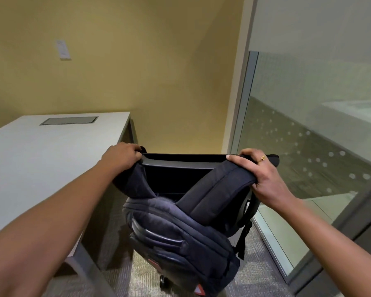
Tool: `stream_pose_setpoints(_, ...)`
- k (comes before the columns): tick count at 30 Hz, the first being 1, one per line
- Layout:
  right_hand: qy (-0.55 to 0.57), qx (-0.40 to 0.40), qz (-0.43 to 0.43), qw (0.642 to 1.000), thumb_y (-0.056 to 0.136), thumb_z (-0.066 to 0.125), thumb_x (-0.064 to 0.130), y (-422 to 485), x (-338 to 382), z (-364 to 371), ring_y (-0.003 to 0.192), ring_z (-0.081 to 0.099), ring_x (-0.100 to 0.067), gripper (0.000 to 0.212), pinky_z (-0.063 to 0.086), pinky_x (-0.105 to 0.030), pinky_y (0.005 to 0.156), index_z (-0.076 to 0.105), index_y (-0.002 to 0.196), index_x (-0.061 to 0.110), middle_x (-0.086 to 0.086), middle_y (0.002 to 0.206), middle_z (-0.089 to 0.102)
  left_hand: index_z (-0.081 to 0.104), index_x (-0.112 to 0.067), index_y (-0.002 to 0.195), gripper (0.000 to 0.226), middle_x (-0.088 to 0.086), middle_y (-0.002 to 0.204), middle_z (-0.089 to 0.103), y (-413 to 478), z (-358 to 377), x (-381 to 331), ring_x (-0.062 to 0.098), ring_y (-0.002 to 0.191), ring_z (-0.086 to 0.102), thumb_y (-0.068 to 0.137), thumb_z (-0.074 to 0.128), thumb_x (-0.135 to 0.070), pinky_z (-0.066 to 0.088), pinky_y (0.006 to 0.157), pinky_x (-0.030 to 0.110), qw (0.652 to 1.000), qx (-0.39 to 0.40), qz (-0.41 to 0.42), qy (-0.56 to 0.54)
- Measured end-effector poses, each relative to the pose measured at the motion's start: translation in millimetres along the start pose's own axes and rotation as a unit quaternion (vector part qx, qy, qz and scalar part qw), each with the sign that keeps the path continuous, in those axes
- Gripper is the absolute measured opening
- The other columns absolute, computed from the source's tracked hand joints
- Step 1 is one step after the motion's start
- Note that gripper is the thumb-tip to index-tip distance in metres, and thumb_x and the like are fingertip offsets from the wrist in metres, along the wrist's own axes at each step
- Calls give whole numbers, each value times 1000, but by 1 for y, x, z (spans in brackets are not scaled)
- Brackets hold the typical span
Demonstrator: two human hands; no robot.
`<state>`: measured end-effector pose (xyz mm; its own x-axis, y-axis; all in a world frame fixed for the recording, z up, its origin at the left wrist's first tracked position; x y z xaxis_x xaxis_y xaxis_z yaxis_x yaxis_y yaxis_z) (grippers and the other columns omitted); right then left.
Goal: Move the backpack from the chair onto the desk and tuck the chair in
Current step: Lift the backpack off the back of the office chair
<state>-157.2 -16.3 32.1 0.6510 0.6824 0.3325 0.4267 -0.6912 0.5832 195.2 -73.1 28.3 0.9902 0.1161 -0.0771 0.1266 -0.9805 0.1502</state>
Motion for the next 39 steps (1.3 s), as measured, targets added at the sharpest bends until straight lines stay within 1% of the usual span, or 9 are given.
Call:
stream_pose_setpoints(8, -7, -9, -13, 1000, 78, 45, 21, 16, 16, 7, 103, 49, -22, 44, 37, -30, 86, 57, 120, 26, -8, 110, 52, 47, -30, 130, 39, 12, 137, 44, -27, 12, 16, 37, 120, 45, 92, 40, -34, 43, 96, 46, 992, -67, -40, -101)
stream_pose_setpoints(12, -11, -17, 9, 1000, 75, 44, 17, 22, 17, 10, 102, 51, -24, 47, 40, -31, 86, 58, 119, 25, -8, 109, 53, 50, -22, 128, 40, 10, 146, 35, -63, 18, 5, 30, 134, 30, 90, 50, -35, 32, 107, 48, 975, -134, 34, -176)
stream_pose_setpoints(18, -8, -7, 0, 1000, 74, 44, 12, 19, 28, 19, 101, 51, -26, 48, 38, -29, 83, 58, 119, 23, -10, 109, 54, 62, -16, 113, 46, 5, 126, 56, -130, 30, -21, 17, 121, 47, 83, 51, -49, 32, 103, 27, 946, -154, 215, -187)
stream_pose_setpoints(20, -1, -11, -2, 1000, 74, 44, 12, 19, 31, 15, 102, 51, -26, 47, 36, -28, 85, 59, 118, 22, -11, 110, 55, 60, -17, 116, 54, 3, 123, 57, -146, 42, -31, 11, 117, 47, 78, 52, -56, 34, 102, 24, 943, -105, 244, -199)
stream_pose_setpoints(23, 11, -20, -14, 1000, 76, 44, 13, 19, 35, 1, 104, 50, -23, 45, 31, -21, 88, 60, 118, 19, -12, 110, 55, 45, -21, 132, 74, 0, 138, 46, -160, 62, -45, 8, 127, 37, 74, 53, -64, 21, 106, 16, 943, -7, 263, -206)
stream_pose_setpoints(25, 21, -29, -32, 999, 77, 42, 19, 17, 37, -13, 102, 49, -18, 44, 29, -14, 88, 60, 117, 18, -11, 108, 55, 35, -22, 139, 76, -1, 142, 41, -164, 65, -53, 9, 132, 33, 77, 50, -63, 17, 107, 16, 944, -5, 260, -204)
stream_pose_setpoints(30, 30, -82, -47, 995, 78, 47, 6, 5, 35, -42, 100, 51, -17, 41, 34, -17, 89, 61, 115, 14, -12, 108, 59, 47, -26, 129, 65, -5, 126, 57, -156, 45, -76, 11, 122, 46, 80, 32, -66, 19, 105, 31, 952, -92, 271, -107)
stream_pose_setpoints(34, 42, -118, -30, 992, 76, 47, -1, -8, 28, -60, 101, 53, -17, 42, 36, -14, 91, 62, 113, 12, -8, 108, 59, 61, -21, 109, 53, -3, 104, 67, -153, 36, -99, 14, 106, 56, 80, 41, -60, 11, 110, 31, 938, -99, 297, -147)
stream_pose_setpoints(39, 60, -140, -10, 988, 75, 45, -1, -25, 12, -84, 103, 56, -14, 40, 40, -18, 93, 63, 110, 10, -5, 107, 62, 68, -8, 92, 51, 4, 83, 71, -162, 31, -133, 22, 82, 65, 78, 46, -52, 23, 104, 30, 922, -144, 313, -177)
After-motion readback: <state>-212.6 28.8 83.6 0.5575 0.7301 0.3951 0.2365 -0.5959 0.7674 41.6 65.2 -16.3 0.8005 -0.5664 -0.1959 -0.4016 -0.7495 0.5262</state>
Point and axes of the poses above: each hand's wrist, its own y-axis towards the middle knuckle, its own z-axis out of the palm, x = y × z, the point moved 3 cm from there along y, towards the middle knuckle
